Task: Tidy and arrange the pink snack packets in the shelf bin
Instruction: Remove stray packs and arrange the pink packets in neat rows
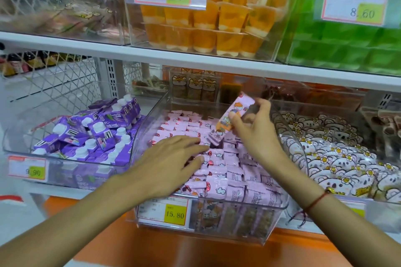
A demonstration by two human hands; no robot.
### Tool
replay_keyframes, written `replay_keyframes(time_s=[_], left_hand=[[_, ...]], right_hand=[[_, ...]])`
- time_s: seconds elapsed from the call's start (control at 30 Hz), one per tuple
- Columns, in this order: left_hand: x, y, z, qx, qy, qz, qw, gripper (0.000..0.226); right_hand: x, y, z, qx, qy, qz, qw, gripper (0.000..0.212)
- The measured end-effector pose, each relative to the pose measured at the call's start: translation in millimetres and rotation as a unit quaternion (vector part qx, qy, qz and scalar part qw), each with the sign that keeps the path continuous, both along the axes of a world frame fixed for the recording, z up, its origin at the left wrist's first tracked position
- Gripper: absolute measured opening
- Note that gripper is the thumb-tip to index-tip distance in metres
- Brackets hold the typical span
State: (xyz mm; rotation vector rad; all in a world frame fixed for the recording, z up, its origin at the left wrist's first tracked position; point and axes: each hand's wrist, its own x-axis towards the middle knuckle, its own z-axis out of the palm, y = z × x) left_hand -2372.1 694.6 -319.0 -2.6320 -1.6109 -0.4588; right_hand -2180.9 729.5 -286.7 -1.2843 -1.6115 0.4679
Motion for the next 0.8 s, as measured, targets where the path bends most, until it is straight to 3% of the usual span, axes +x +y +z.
replay_keyframes(time_s=[0.2, 0.3, 0.47, 0.67, 0.8], left_hand=[[-1, 3, -2, 0.005, 0.000, -0.005, 1.000, 0.044], [-1, 2, -2, 0.003, -0.005, -0.006, 1.000, 0.044], [-1, 2, -2, -0.002, -0.015, -0.006, 1.000, 0.043], [-1, 1, 2, -0.001, -0.041, -0.013, 0.999, 0.041], [3, 8, 10, 0.012, -0.056, -0.019, 0.998, 0.040]], right_hand=[[2, 1, 2, 0.024, -0.187, 0.064, 0.980, 0.037], [12, 4, 10, 0.001, -0.228, 0.109, 0.967, 0.036], [2, 9, -9, -0.031, -0.403, 0.082, 0.911, 0.032], [5, 12, -7, -0.092, -0.425, 0.116, 0.893, 0.037], [7, 7, -5, 0.008, -0.367, 0.051, 0.929, 0.037]])
